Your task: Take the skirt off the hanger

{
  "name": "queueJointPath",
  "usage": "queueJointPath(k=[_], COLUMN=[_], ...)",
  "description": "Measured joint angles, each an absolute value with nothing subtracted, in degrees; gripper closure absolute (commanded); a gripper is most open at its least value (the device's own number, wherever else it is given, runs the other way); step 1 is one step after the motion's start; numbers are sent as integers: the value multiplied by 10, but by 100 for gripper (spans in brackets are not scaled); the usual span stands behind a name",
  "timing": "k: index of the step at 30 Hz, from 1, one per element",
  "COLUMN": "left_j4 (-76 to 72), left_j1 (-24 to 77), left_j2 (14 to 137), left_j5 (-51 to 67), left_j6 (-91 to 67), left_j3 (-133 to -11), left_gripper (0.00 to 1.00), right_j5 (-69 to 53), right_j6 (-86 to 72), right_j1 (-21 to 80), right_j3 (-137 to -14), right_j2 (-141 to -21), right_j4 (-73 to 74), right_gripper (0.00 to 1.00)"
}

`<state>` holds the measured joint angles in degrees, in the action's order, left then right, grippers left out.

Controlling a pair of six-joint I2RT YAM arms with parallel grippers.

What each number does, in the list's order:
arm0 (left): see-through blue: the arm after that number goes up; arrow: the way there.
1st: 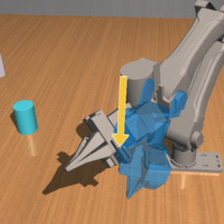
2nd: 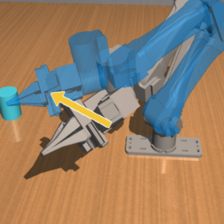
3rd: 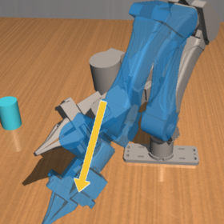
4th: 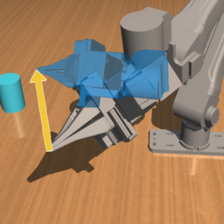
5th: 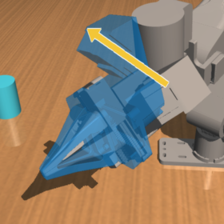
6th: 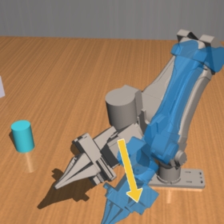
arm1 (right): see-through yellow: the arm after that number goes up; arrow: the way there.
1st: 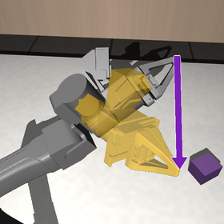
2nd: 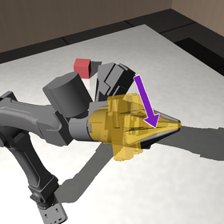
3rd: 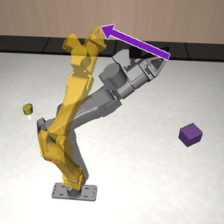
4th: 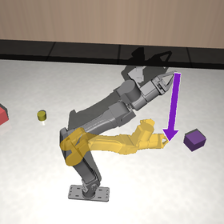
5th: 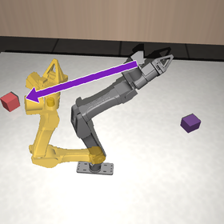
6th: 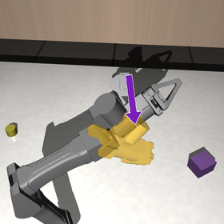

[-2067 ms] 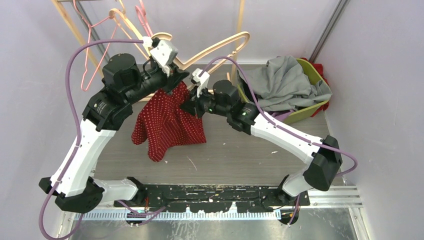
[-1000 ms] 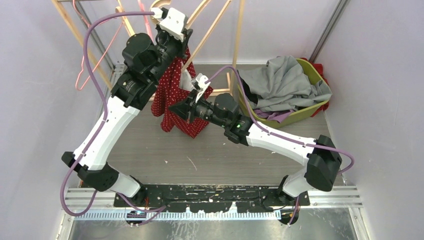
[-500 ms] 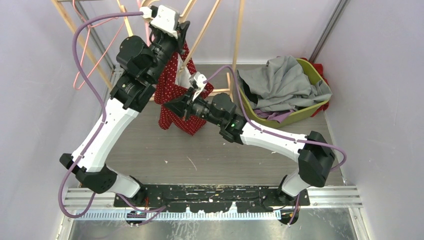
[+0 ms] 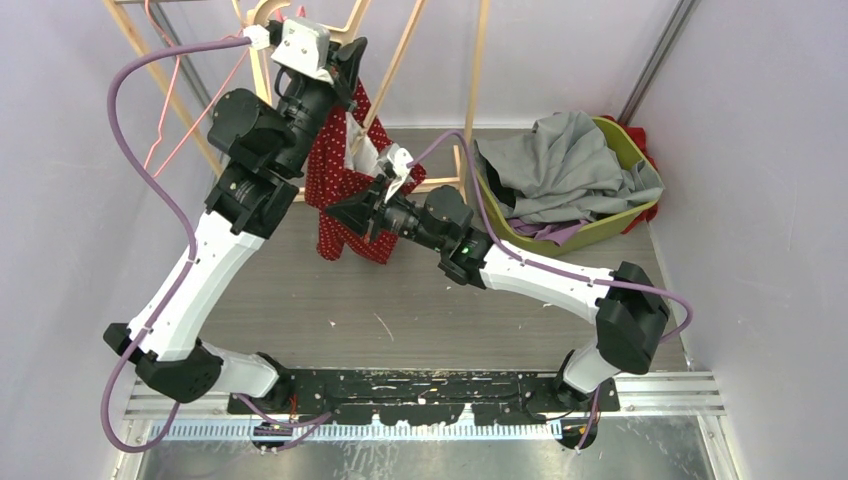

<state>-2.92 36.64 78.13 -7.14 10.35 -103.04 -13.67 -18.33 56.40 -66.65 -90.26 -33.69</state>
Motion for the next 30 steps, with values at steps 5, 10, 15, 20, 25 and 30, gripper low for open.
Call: queueJointPath(k=[5,10,15,20,25,30], left_j4=[-43,-57,-207,-286,-286,-216], left_j1=[366,366,366,366,366,366], left_j2=[774,765,749,709,698,691], left_j5=[-65,-60,-47,-44,-42,-44], left_j6=[95,94,93,94,94,95], left_j3=[-1019,-1014,-1033,-1061,-1082,-1080], left_gripper=[98,79,100,100,100,100], right_j5=[-140,-145,-194,-209,-186,-118], right_j6=[-182,-182,-178,-177,-168,-140], right_j1=[564,564,590,600,588,528], right_j3=[-669,-672,-628,-586,-586,-599], right_j2=[-903,-903,-954,-1009,-980,-901], right_j4=[-336,-332,-167,-30,-13,36], right_gripper=[99,99,99,99,99,99])
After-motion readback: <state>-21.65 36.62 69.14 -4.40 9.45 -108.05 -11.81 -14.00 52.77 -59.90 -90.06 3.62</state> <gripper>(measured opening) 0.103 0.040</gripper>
